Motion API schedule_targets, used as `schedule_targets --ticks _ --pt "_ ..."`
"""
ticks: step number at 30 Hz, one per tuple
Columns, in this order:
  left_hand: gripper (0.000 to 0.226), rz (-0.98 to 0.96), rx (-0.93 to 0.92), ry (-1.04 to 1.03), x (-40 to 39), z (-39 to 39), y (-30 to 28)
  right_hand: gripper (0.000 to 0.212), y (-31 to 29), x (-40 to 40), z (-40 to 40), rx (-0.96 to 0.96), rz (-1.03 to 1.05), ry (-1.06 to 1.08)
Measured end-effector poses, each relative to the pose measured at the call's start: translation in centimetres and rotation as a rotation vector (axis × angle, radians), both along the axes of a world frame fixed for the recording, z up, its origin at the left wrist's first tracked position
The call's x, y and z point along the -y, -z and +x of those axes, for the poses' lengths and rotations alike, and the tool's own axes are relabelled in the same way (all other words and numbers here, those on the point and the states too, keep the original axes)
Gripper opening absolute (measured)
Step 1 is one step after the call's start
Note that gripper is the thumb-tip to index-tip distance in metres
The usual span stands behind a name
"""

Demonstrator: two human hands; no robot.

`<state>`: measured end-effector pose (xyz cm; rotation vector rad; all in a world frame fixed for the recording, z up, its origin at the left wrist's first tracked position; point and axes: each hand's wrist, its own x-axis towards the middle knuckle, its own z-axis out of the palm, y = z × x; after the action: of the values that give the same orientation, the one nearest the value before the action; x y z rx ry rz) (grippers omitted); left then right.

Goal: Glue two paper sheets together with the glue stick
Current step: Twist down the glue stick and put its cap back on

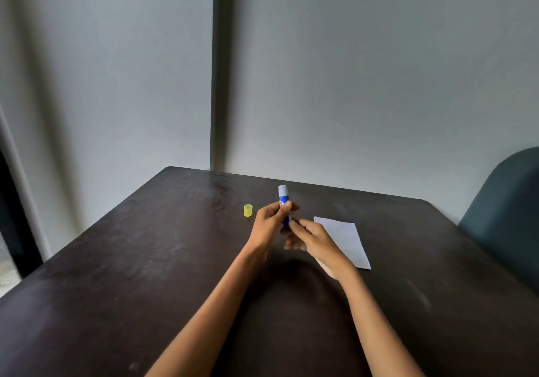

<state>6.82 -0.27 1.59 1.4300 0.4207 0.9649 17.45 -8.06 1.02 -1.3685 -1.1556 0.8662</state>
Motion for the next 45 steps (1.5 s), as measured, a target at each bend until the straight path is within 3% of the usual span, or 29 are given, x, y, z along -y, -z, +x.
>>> schedule_targets --ticks 4,7,9,13,15,20,24,26,29,33,37,40,45 --pt "0.025 -0.082 0.013 0.243 0.0 -0.2 -0.8 0.024 0.1 1.4 1.2 -0.263 -0.021 -0.168" --pt "0.025 -0.058 -0.025 0.288 -0.2 0.0 -1.3 0.021 0.3 1.3 0.9 -0.334 -0.002 -0.164" --pt "0.023 -0.038 -0.014 0.223 -0.4 0.1 -1.2 0.018 0.6 0.8 0.6 -0.231 0.023 -0.044" --pt "0.014 0.003 0.012 0.038 -0.1 0.9 0.1 0.017 0.6 0.2 -0.2 0.149 0.01 0.296" --pt "0.013 0.003 0.029 0.003 0.0 1.0 0.7 0.014 0.8 0.1 -0.4 0.215 0.018 0.285" --pt "0.019 0.0 0.019 0.062 -0.5 0.4 1.3 0.015 1.1 0.4 0.4 0.106 -0.018 0.0" --pt "0.013 -0.001 0.029 0.057 0.0 0.9 1.7 0.026 1.7 -0.3 0.8 0.412 -0.036 0.26" --pt "0.012 0.003 0.053 0.03 0.2 1.2 1.6 0.03 1.8 -0.7 0.5 0.475 0.016 0.371" --pt "0.013 0.024 0.082 0.011 -0.1 1.3 1.5 0.028 1.7 -0.9 0.1 0.428 0.08 0.236" --pt "0.015 0.045 0.077 0.005 -0.2 1.1 1.4 0.017 1.2 -0.2 0.3 0.298 -0.022 0.052" --pt "0.013 0.05 0.116 0.0 0.2 1.1 1.3 0.023 1.2 -0.8 0.0 0.468 0.048 0.34" --pt "0.013 0.058 0.12 0.013 0.6 1.3 1.2 0.036 1.2 -0.9 -0.3 0.405 0.088 0.401" --pt "0.013 0.063 0.119 -0.013 0.3 1.1 1.1 0.022 1.4 -0.3 0.3 0.221 -0.027 0.025"
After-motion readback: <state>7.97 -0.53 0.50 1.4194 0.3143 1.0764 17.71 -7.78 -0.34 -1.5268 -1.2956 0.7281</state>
